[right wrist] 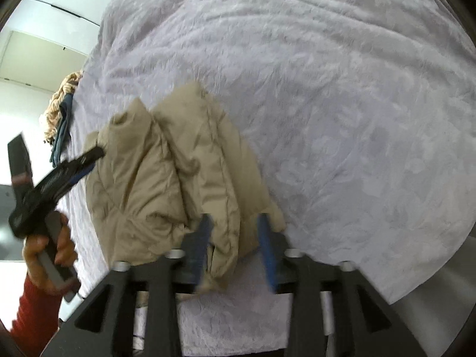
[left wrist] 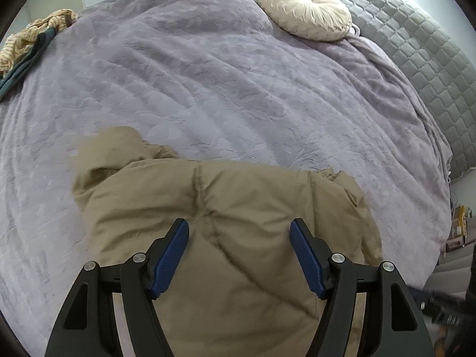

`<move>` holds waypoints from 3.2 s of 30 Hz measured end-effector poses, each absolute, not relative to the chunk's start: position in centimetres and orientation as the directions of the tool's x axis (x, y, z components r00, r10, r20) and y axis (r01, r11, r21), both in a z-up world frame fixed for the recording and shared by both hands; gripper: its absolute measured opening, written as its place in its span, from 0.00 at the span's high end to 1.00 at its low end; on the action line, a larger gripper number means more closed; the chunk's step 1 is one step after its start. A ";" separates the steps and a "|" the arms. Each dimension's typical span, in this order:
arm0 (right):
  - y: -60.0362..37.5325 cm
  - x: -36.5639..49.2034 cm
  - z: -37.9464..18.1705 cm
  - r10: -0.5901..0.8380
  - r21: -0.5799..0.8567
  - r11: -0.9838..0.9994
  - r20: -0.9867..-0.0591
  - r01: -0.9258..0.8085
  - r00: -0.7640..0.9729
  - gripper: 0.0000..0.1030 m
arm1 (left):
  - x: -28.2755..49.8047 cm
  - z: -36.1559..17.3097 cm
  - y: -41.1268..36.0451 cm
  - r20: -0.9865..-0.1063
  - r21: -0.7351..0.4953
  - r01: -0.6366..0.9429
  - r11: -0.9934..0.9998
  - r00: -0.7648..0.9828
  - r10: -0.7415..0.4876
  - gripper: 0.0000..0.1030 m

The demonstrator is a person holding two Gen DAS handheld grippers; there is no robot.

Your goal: Fold large clothes

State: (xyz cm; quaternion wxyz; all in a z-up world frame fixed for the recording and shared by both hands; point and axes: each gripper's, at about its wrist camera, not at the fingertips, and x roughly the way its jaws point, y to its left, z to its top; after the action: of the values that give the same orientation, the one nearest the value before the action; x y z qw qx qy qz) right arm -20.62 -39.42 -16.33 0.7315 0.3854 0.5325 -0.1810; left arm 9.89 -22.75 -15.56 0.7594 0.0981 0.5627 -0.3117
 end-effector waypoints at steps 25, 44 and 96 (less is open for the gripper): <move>-45.0 -8.4 -27.4 0.580 0.639 0.684 -0.769 0.352 0.269 0.13 | 9.3 -27.7 -5.6 -0.639 -0.769 0.089 0.633 -0.135 -0.758 0.00; -41.5 -4.4 -29.6 0.706 0.751 0.513 -0.644 0.415 0.293 0.60 | 10.7 -29.3 -7.3 -0.490 -0.870 0.049 0.490 -0.196 -0.850 0.12; -18.2 -1.4 -16.1 0.446 0.562 0.801 -0.790 0.207 0.421 0.66 | 7.0 -17.0 13.3 -0.889 -0.319 0.172 0.932 0.287 -0.357 0.12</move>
State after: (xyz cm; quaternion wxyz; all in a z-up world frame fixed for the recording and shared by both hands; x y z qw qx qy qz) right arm -1.42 -18.17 -16.06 0.7855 0.3062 0.5325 0.0760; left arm 7.00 13.26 -17.00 0.7981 -0.0810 0.5736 -0.1657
